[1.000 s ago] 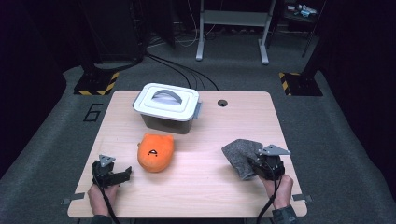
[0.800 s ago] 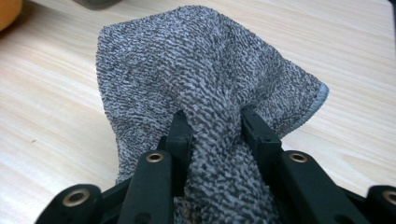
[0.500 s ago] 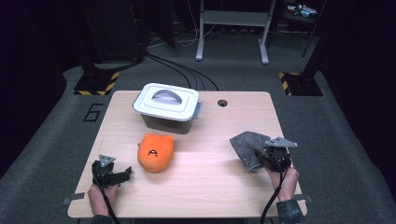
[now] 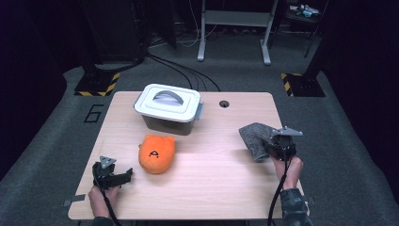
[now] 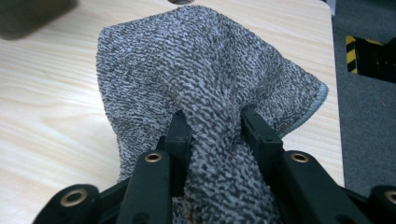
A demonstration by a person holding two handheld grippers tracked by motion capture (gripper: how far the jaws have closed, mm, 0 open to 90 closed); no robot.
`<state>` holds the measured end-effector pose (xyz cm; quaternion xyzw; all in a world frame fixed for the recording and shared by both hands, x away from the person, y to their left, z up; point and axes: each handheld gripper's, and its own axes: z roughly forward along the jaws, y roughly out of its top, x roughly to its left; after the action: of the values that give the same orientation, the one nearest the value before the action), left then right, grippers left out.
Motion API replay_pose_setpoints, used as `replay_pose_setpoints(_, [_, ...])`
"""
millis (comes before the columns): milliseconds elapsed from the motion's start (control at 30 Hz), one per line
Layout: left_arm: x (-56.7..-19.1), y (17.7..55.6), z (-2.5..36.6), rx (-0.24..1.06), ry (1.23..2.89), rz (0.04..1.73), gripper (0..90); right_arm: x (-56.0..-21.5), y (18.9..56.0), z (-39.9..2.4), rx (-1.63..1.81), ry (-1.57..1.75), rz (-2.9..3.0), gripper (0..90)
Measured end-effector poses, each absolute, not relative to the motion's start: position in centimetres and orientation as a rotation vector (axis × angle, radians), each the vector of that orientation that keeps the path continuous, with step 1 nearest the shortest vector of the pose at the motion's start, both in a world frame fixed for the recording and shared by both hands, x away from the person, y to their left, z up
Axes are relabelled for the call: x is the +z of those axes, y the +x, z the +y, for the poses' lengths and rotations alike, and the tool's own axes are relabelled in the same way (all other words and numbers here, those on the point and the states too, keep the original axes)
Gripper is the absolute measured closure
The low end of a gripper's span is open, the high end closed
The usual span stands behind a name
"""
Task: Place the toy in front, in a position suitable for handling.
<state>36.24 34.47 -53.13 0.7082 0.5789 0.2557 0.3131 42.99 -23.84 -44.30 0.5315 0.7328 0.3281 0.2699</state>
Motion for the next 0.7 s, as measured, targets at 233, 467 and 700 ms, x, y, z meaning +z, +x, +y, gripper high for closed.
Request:
replay_pose_setpoints(233, [-53.1,36.2,34.5,0.675,1.867,1.526,10.7,-45.4,44.8,-24.5,0.855,1.488,1.95,65.4])
replay_pose_setpoints(467, [-53.1,36.2,34.5,0.676,1.867,1.527,10.7,-47.3,47.8,-24.5,0.783,1.538,1.924,58.8])
replay_pose_setpoints(700, [-53.1,36.2,34.5,0.674,1.865,1.529,10.6,-48.2,47.5,-25.1,0.79,1.636,1.931,25.5])
